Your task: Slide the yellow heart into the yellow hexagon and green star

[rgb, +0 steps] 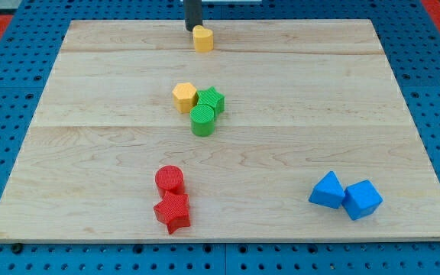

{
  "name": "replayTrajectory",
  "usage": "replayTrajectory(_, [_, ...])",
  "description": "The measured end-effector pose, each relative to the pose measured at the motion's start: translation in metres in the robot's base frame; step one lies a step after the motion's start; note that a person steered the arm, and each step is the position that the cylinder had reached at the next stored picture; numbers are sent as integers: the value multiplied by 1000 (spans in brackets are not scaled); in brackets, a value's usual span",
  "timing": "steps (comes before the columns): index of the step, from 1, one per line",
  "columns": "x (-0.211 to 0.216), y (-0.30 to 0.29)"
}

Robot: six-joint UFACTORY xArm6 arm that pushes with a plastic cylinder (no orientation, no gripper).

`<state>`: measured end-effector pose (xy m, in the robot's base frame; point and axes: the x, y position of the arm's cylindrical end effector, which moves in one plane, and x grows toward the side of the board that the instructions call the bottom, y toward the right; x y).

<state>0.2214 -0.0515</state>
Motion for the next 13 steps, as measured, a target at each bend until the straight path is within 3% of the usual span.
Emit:
replayTrajectory(4, [36,70])
replayTrajectory(7, [56,-5])
replayTrajectory(9, [88,16])
replayTrajectory(11, [89,84])
replayTrajectory(13, [94,27])
